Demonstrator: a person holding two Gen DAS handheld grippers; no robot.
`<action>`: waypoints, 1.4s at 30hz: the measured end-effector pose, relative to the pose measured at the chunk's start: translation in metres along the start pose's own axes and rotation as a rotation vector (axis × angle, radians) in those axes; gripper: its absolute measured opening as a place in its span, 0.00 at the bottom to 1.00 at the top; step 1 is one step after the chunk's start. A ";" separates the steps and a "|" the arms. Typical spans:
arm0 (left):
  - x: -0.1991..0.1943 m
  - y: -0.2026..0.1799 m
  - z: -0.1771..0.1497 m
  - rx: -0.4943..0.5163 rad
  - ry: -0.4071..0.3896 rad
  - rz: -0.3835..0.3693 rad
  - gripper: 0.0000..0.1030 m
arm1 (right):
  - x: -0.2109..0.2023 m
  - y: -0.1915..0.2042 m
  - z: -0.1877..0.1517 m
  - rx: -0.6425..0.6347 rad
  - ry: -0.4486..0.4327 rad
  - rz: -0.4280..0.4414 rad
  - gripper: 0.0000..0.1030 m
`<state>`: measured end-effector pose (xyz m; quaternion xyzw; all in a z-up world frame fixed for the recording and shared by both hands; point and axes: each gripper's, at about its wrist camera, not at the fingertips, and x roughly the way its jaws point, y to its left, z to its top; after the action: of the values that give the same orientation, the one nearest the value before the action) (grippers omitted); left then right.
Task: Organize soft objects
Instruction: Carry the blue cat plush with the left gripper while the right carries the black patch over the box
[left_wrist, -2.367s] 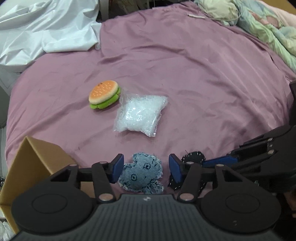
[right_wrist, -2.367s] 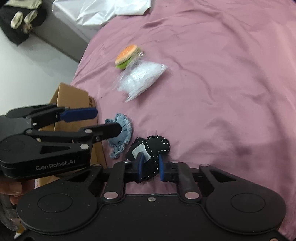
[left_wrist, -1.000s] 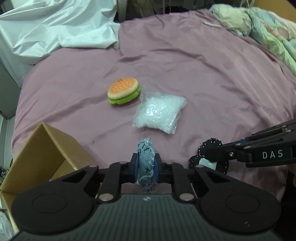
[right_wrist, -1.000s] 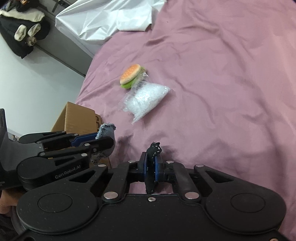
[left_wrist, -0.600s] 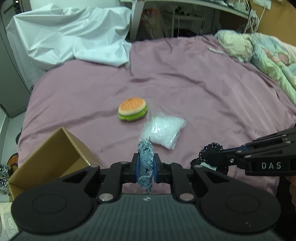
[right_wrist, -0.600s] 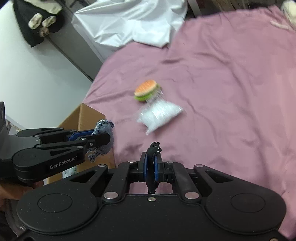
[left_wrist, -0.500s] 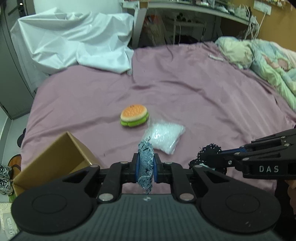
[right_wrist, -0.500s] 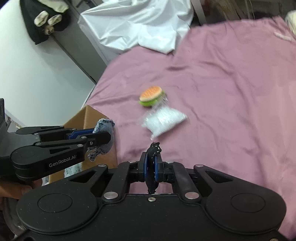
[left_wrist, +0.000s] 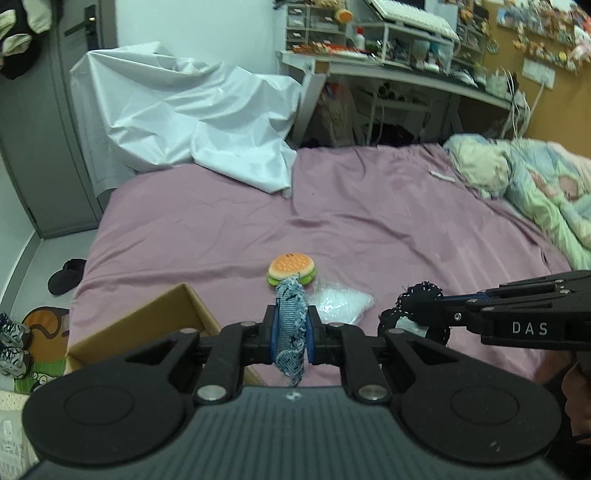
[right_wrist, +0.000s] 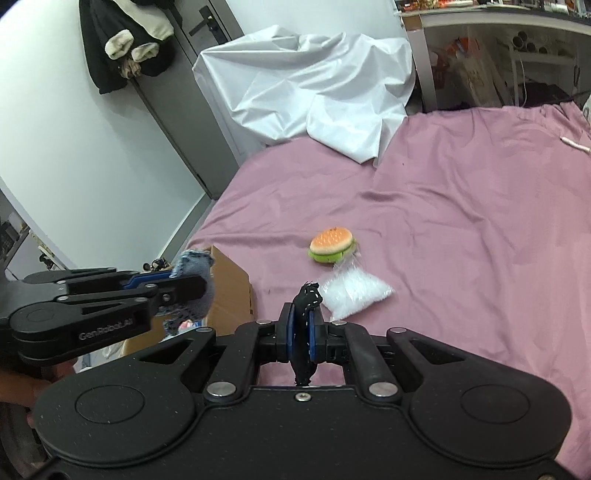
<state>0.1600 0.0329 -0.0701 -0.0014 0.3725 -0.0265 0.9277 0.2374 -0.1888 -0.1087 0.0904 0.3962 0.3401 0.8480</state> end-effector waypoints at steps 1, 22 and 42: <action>-0.003 0.003 0.000 -0.009 -0.008 0.002 0.13 | -0.001 0.002 0.001 -0.007 -0.006 0.006 0.08; -0.042 0.075 -0.035 -0.210 -0.078 0.082 0.13 | 0.002 0.052 0.008 -0.117 -0.047 0.069 0.08; -0.040 0.112 -0.078 -0.336 -0.065 0.087 0.13 | 0.040 0.107 -0.002 -0.193 0.029 0.115 0.08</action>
<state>0.0822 0.1484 -0.1015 -0.1413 0.3410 0.0766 0.9262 0.1996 -0.0824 -0.0891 0.0261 0.3680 0.4262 0.8260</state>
